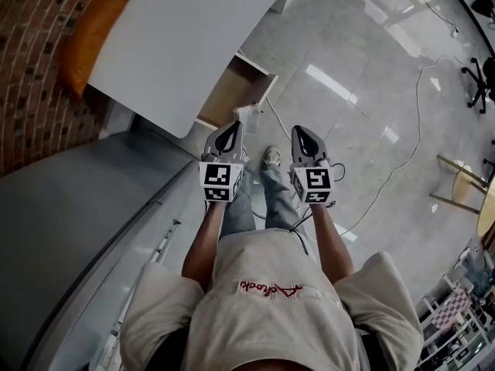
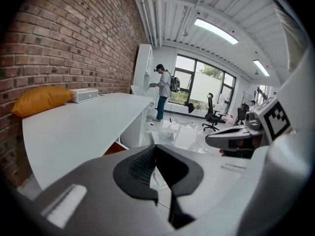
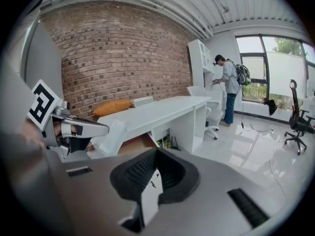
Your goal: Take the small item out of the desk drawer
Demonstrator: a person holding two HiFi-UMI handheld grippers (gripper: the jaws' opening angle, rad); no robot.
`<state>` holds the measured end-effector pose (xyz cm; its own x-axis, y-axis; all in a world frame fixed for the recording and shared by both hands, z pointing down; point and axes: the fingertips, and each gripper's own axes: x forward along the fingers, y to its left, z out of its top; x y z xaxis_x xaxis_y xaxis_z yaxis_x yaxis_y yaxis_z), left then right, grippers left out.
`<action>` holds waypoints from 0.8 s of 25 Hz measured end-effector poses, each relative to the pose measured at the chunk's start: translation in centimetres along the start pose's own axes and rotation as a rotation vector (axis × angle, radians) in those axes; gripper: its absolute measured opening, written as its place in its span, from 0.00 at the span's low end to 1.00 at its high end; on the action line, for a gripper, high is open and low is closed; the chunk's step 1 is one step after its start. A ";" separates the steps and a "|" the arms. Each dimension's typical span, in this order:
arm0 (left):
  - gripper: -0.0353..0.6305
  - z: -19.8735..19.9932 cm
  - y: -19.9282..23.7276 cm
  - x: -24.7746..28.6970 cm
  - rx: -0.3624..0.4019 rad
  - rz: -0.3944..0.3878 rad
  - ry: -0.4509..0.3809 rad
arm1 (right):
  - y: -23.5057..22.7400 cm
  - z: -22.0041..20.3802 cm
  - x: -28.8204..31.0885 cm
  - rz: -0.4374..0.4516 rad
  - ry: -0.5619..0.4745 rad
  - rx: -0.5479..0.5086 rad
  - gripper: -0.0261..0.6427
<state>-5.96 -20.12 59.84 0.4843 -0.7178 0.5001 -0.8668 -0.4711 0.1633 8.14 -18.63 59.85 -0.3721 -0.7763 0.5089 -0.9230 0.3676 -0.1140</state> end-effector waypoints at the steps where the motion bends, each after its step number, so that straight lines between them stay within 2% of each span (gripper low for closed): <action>1: 0.07 0.7 -0.3 -0.2 0.004 -0.004 -0.005 | -0.1 0.6 -0.4 -0.003 -0.010 0.007 0.06; 6: 0.07 4.3 -0.4 -1.2 0.037 -0.001 -0.049 | -0.9 3.8 -2.0 -0.034 -0.081 0.040 0.06; 20: 0.07 14.0 0.9 -5.2 0.085 0.037 -0.201 | -1.0 12.3 -5.1 -0.057 -0.233 -0.023 0.06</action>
<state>-7.62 -24.03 45.52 0.4736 -0.8192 0.3234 -0.8755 -0.4780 0.0713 9.69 -21.38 46.86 -0.3347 -0.8923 0.3031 -0.9416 0.3294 -0.0698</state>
